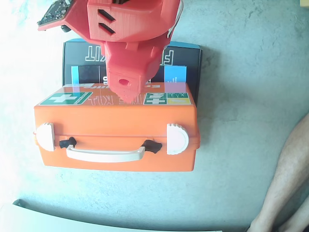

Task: Grab the white handle of the orange box

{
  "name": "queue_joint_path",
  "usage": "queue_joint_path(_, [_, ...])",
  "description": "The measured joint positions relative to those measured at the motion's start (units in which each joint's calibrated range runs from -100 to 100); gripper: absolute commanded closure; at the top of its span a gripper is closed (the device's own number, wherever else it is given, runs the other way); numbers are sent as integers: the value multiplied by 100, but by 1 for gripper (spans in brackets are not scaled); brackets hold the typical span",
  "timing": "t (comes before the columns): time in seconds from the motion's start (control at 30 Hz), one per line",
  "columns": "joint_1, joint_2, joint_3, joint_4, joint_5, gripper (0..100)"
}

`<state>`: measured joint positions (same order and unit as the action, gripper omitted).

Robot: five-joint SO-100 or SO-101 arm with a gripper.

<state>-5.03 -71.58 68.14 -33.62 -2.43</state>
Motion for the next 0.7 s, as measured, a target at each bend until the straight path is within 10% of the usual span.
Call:
queue_joint_path(0.37, [101,1474,-1206,0,0,63])
queue_joint_path(0.7, [40,2860,-1836,-221,0,71])
